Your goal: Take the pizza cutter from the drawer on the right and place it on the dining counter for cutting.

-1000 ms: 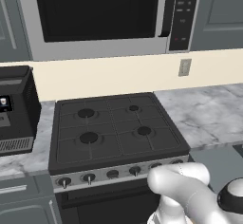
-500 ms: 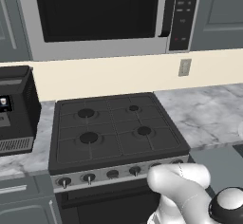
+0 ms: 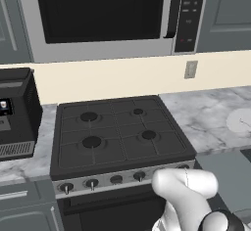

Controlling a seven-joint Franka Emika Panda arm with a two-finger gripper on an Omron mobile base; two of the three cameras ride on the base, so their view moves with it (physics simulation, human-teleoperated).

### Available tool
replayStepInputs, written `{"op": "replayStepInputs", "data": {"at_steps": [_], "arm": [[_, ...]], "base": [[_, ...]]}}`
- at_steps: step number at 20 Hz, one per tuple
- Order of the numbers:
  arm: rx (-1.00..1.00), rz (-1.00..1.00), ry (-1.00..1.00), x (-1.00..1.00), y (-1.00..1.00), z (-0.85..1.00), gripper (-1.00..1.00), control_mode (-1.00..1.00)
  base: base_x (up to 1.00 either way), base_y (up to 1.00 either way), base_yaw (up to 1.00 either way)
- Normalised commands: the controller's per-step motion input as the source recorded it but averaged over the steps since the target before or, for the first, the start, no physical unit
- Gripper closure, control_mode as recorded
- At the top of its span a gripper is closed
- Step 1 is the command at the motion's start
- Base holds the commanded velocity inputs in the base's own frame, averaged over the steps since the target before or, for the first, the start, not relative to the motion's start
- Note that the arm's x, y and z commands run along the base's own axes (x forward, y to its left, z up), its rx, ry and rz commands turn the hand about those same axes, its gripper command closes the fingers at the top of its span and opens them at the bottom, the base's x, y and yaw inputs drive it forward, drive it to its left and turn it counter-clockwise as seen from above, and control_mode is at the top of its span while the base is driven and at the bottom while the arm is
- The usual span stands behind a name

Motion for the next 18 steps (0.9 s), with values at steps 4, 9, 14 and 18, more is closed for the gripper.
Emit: {"op": "replayStepInputs", "data": {"at_steps": [4, 9, 14, 18], "arm": [[0.0, -0.14, 0.0, 0.17, 1.0, 0.27, 1.0, -1.0], [-0.01, -0.2, -0.02, 0.19, 1.0, 0.29, 1.0, -1.0], [0.0, -0.06, -0.02, 0.31, 0.82, 0.22, 1.0, -1.0], [0.0, -0.02, 0.0, 0.11, 0.86, 0.12, 1.0, -1.0]], "base": [[0.0, 0.0, 0.0], [0.0, 0.0, 0.0], [0.0, 0.0, 0.0], [0.0, 0.0, 0.0]]}}
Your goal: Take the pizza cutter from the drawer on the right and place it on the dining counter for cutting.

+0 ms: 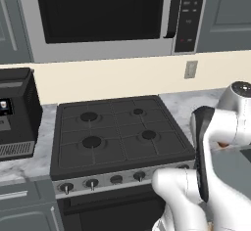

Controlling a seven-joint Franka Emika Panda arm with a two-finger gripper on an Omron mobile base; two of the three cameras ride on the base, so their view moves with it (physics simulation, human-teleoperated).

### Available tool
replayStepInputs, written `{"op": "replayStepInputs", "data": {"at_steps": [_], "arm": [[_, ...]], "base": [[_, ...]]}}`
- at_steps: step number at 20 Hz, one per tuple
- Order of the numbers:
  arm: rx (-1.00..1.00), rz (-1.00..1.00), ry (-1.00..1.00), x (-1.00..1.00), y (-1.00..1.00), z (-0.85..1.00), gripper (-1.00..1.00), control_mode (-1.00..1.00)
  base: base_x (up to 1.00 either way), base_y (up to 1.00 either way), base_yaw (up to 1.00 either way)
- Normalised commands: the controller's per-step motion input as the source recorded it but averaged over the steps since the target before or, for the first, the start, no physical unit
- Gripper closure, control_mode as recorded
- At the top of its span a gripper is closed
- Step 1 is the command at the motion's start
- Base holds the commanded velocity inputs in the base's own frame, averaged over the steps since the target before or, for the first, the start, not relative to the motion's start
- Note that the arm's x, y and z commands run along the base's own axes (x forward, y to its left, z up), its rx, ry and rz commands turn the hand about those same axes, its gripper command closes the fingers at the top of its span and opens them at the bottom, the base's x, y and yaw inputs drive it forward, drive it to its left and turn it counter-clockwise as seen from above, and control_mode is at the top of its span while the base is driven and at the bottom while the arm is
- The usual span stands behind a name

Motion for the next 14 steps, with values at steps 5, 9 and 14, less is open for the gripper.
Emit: {"op": "replayStepInputs", "data": {"at_steps": [5, 9, 14], "arm": [[0.0, 0.0, 0.01, 0.0, 0.88, 0.14, 1.0, -1.0], [0.0, 0.0, 0.04, 0.0, 0.79, 0.08, 1.0, -1.0], [0.0, 0.0, 0.02, -0.01, 0.22, 0.0, 1.0, -1.0]], "base": [[0.0, 0.0, 0.0], [0.0, 0.0, 0.0], [0.0, 0.0, 0.0]]}}
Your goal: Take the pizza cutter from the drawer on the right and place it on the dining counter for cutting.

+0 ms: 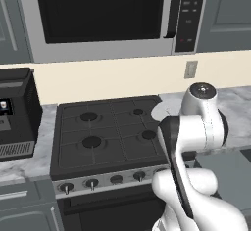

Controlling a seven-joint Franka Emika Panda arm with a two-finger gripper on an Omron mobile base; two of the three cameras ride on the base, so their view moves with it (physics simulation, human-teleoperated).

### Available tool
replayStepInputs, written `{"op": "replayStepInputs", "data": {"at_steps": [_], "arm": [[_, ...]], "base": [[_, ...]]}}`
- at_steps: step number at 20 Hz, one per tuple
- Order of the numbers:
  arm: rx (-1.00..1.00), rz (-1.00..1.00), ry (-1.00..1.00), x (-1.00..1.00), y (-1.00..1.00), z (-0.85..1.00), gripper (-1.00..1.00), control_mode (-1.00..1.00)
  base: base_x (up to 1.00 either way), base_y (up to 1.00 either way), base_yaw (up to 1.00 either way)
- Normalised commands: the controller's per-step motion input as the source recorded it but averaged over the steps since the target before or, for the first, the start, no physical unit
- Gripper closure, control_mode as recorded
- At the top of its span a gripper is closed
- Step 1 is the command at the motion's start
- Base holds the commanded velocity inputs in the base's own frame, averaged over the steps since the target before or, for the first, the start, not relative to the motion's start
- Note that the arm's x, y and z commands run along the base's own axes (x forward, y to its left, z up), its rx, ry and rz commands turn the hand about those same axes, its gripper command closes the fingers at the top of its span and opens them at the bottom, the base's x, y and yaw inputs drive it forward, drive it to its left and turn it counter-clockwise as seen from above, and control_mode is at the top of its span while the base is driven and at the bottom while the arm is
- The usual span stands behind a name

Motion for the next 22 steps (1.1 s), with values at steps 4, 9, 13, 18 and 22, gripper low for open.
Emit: {"op": "replayStepInputs", "data": {"at_steps": [4, 9, 13, 18, 22], "arm": [[0.08, -0.04, 0.0, 0.0, 0.0, 0.0, 1.0, -1.0], [0.09, 0.0, 0.0, -0.01, -0.04, 0.0, 1.0, -1.0], [0.1, 0.02, 0.0, -0.02, -0.13, 0.0, 1.0, -1.0], [0.04, 0.0, 0.0, 0.0, 0.0, 0.0, 1.0, -1.0], [0.0, 0.0, 0.01, 0.0, 0.01, 0.0, 1.0, -1.0]], "base": [[0.0, 0.0, 0.0], [0.0, 0.0, 0.0], [0.0, 0.0, 0.0], [0.0, 0.0, 0.0], [0.0, 0.0, 0.0]]}}
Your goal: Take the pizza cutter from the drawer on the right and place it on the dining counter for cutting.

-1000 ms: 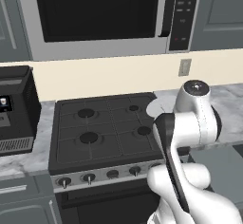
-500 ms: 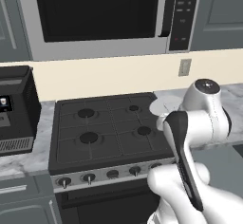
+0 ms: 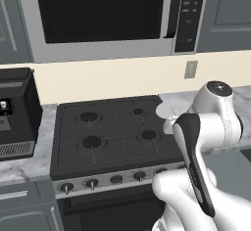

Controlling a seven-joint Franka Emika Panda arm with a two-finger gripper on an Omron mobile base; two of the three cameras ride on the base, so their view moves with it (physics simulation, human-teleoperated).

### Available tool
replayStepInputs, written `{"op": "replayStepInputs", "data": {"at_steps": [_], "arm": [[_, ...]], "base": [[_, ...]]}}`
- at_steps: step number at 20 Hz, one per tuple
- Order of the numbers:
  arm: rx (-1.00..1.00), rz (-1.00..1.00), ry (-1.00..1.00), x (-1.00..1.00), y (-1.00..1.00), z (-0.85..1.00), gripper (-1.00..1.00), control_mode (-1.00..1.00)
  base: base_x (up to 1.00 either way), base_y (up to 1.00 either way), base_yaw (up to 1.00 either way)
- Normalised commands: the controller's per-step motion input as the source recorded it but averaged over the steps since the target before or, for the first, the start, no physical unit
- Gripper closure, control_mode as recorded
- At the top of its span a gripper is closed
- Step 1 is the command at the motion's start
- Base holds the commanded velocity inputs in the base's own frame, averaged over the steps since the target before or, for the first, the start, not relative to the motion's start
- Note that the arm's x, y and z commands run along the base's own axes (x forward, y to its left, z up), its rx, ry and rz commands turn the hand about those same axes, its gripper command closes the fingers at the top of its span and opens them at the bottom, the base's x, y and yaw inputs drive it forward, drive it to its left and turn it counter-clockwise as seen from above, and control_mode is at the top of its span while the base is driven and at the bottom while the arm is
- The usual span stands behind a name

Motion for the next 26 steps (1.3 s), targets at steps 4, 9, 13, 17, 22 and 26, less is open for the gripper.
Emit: {"op": "replayStepInputs", "data": {"at_steps": [4, 9, 13, 17, 22, 26], "arm": [[0.0, 0.0, 0.03, 0.0, 0.02, 0.0, 1.0, -1.0], [0.0, 0.0, 0.0, 0.0, 0.0, 0.0, 1.0, 1.0], [0.0, 0.0, 0.0, 0.0, 0.0, 0.0, 1.0, 1.0], [0.0, 0.0, 0.0, 0.0, 0.0, 0.0, 1.0, 1.0], [0.0, 0.0, 0.0, 0.0, 0.0, 0.0, 1.0, 1.0], [0.0, 0.0, 0.0, 0.0, 0.0, 0.0, 1.0, 1.0]], "base": [[0.0, 0.0, 0.0], [-0.03, 0.0, 0.01], [-0.19, 0.51, 0.2], [-0.06, 0.85, 0.41], [0.01, 0.84, 0.7], [-0.06, 0.42, 0.94]]}}
